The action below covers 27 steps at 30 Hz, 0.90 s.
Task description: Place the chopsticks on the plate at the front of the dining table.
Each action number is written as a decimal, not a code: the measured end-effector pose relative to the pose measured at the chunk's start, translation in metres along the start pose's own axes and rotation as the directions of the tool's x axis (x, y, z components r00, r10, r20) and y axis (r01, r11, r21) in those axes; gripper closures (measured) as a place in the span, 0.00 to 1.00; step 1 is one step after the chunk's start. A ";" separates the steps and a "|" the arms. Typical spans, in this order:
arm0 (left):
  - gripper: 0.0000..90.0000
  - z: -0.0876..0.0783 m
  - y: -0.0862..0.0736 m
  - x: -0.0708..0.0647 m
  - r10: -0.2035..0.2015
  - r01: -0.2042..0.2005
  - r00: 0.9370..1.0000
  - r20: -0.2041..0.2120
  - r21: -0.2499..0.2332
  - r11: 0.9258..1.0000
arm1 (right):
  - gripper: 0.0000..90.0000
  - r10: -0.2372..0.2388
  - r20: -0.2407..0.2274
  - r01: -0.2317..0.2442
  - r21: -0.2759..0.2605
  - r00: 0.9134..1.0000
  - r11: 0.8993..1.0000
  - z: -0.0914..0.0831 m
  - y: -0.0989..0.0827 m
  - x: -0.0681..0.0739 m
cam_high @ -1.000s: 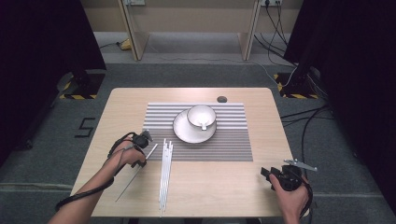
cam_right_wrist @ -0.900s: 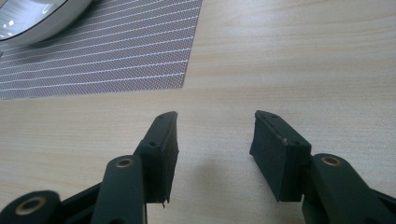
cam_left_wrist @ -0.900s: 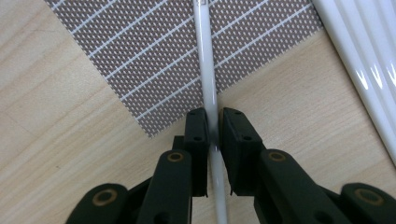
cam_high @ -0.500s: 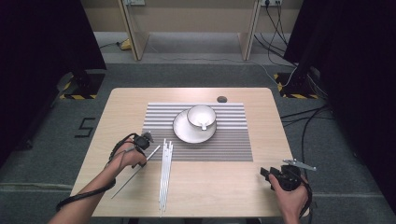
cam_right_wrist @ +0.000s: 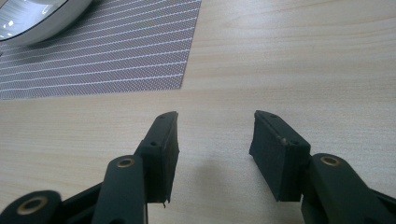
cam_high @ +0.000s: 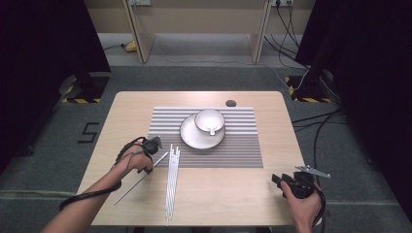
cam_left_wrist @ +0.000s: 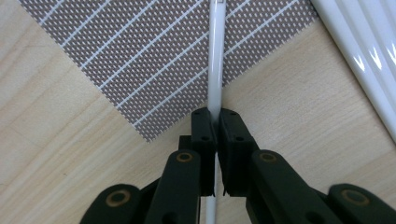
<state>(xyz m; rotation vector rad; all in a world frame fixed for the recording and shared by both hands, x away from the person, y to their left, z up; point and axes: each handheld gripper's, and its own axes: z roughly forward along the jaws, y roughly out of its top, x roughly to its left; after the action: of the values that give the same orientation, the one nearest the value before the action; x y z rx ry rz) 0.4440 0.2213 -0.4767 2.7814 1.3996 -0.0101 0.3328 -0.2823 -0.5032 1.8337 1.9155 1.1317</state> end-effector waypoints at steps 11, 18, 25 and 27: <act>0.95 0.000 -0.005 0.005 0.008 -0.008 0.999 0.035 -0.016 1.000 | 0.57 0.004 0.004 -0.004 -0.004 1.000 1.000 -0.001 0.000 -0.001; 0.95 -0.009 -0.010 0.006 -0.006 0.008 0.999 0.032 -0.049 0.999 | 0.57 0.001 0.005 -0.001 -0.005 1.000 1.000 -0.001 0.000 0.000; 0.95 -0.018 -0.013 0.007 -0.009 0.011 0.999 0.042 -0.054 0.998 | 0.57 0.000 0.007 0.000 -0.007 1.000 1.000 -0.001 0.000 0.000; 0.95 -0.020 -0.013 0.007 -0.012 0.015 0.999 0.039 -0.057 0.998 | 0.57 0.001 0.006 0.000 -0.008 1.000 1.000 -0.001 0.000 0.000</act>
<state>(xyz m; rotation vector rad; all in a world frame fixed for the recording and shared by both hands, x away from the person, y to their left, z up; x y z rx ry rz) 0.4380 0.2355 -0.4568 2.7112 1.3873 -0.0231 0.3322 -0.2830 -0.5024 1.8316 1.9043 1.1307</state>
